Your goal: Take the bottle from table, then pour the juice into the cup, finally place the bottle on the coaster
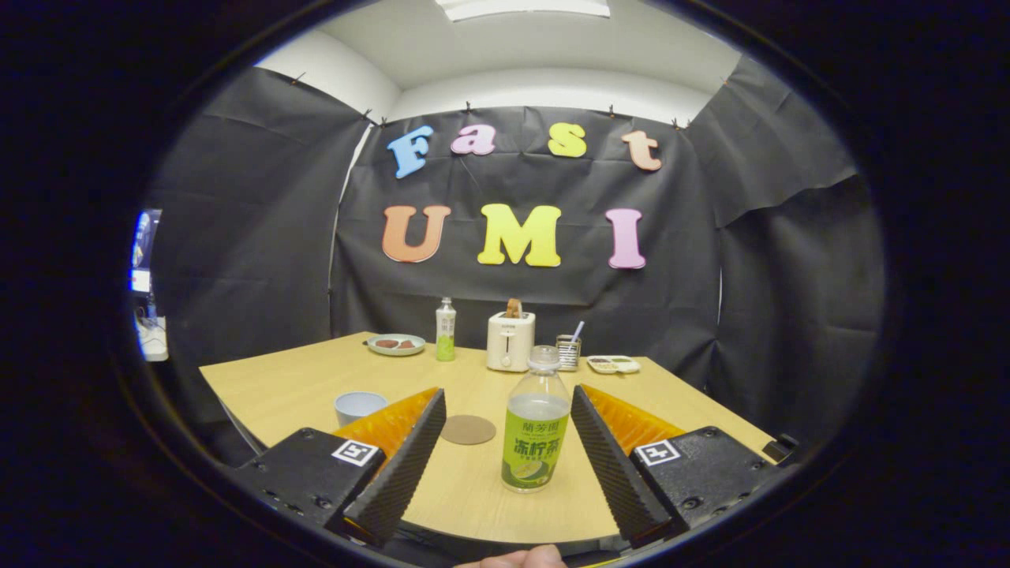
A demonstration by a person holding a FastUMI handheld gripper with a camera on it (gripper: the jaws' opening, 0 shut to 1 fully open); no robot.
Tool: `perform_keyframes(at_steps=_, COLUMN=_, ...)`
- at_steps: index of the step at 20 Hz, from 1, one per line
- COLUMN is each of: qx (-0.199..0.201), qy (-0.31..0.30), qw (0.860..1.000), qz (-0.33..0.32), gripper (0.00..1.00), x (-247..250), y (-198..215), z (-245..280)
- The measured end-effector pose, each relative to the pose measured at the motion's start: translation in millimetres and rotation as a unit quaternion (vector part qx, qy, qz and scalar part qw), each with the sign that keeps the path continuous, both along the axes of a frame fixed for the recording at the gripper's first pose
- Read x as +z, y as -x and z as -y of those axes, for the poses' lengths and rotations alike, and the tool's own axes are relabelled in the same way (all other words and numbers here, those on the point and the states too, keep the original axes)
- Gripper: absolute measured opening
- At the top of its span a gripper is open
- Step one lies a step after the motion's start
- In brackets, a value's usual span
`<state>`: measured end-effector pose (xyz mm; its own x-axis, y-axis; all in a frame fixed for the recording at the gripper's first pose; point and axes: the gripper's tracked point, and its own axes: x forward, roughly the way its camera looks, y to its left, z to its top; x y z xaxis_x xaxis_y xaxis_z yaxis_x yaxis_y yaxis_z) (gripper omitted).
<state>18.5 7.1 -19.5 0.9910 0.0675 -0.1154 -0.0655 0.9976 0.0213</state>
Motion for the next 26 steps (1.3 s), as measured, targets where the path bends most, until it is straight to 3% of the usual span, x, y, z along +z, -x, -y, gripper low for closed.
perform_keyframes(at_steps=14, qx=-0.028, qy=-0.020, qw=0.999, qz=-0.039, gripper=1.00, x=-38, y=-50, z=34)
perform_keyframes(at_steps=26, qx=-0.014, qy=-0.039, qw=0.995, qz=-0.088, gripper=1.00, x=-84, y=-85, z=18)
